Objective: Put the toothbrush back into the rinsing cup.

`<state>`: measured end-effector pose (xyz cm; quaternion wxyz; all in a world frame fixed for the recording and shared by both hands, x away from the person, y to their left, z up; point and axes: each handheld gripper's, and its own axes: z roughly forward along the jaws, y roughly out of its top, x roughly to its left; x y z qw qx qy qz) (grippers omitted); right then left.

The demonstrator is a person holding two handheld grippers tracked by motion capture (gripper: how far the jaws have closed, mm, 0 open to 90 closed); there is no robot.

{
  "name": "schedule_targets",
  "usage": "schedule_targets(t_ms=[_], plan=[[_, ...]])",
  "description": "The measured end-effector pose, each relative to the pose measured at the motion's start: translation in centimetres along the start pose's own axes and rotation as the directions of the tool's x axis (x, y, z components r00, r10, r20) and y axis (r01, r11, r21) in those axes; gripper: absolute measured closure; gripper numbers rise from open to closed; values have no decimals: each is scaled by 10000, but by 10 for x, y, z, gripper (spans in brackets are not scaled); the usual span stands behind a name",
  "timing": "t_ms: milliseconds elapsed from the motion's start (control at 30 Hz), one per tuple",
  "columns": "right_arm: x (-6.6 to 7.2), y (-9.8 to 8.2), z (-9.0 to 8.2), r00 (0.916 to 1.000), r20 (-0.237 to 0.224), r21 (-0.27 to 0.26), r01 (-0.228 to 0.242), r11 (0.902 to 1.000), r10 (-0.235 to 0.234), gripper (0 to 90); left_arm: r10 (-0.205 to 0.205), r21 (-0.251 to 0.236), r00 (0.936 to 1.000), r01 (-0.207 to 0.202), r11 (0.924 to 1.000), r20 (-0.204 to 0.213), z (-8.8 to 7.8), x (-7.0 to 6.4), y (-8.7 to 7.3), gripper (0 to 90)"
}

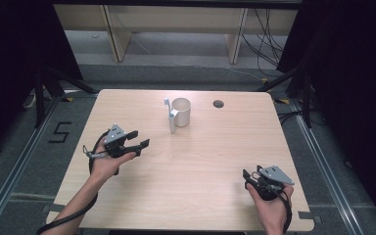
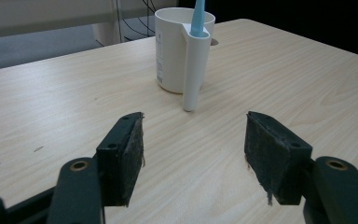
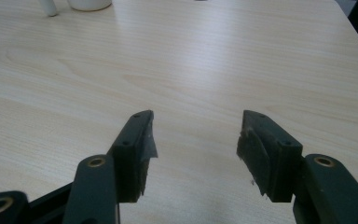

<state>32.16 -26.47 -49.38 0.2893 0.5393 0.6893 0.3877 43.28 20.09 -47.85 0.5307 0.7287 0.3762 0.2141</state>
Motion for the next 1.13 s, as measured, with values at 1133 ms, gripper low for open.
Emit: schedule_targets(t_ms=[1133], plan=[[-1, 0, 1, 10000, 29, -111, 58, 9999, -58, 452, -386, -1087, 9970, 312, 9936, -664, -58, 7, -66, 358]])
